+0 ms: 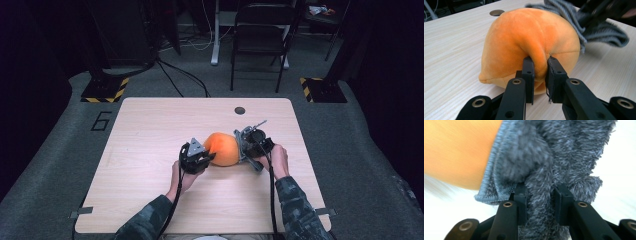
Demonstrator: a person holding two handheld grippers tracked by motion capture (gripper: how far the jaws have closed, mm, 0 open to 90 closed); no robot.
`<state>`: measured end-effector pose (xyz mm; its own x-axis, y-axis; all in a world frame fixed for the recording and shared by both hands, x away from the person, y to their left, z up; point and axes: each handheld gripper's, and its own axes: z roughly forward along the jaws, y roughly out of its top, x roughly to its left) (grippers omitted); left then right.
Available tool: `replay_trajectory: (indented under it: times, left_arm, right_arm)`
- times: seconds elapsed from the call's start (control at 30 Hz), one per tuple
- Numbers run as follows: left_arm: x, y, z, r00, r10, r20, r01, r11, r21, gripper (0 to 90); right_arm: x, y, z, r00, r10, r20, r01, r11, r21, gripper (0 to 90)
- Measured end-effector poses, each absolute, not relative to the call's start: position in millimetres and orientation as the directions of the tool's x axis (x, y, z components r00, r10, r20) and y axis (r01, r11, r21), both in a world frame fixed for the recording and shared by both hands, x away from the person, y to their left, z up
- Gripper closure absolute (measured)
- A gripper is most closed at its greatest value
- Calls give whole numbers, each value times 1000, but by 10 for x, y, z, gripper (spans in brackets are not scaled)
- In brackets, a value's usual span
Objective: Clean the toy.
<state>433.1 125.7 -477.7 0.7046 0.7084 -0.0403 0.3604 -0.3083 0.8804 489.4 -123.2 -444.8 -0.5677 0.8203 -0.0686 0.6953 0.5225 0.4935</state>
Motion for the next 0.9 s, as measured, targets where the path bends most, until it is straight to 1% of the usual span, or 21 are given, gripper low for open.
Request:
replay_trajectory:
  times: [0.1,0.13,0.23,0.27,0.33,0.4,0.57,0.67,0.7,0.77,0.9]
  left_arm:
    - [4325,1247,-4777,704,709,-35,356,-310,881,779]
    - [4324,1248,-4774,706,707,-34,357,-315,879,779]
    - [4319,1245,-4768,713,700,-29,355,-325,877,778]
    - [4319,1245,-4768,713,700,-29,355,-325,877,778]
    - [4313,1234,-4768,715,698,-26,351,-327,878,778]
    - [4303,1219,-4771,716,698,-21,344,-326,880,777]
    - [4305,1223,-4776,719,695,-22,353,-337,873,778]
    - [4306,1219,-4778,716,698,-18,350,-336,875,778]
    - [4311,1219,-4785,712,702,-19,349,-331,877,779]
    - [4314,1224,-4784,712,702,-21,352,-331,875,778]
    - [4326,1240,-4786,712,701,-27,360,-332,872,779]
  right_arm:
    - [4790,-1119,-4244,-590,803,-86,640,530,556,684]
    - [4790,-1119,-4244,-590,803,-86,640,530,556,684]
    - [4671,-966,-4092,-644,761,-84,569,549,612,683]
    - [4671,-966,-4092,-644,761,-84,569,549,612,683]
    - [4617,-887,-4031,-668,743,-43,554,535,638,683]
    - [4562,-775,-4008,-687,723,-72,516,555,652,682]
    - [4588,-747,-4098,-692,718,-77,527,575,626,681]
    - [4595,-761,-4096,-687,720,-103,523,587,618,681]
    - [4604,-785,-4112,-678,726,-111,536,593,600,681]
    - [4630,-827,-4132,-675,732,-88,557,585,590,681]
    - [4678,-896,-4174,-663,745,-75,584,577,571,681]
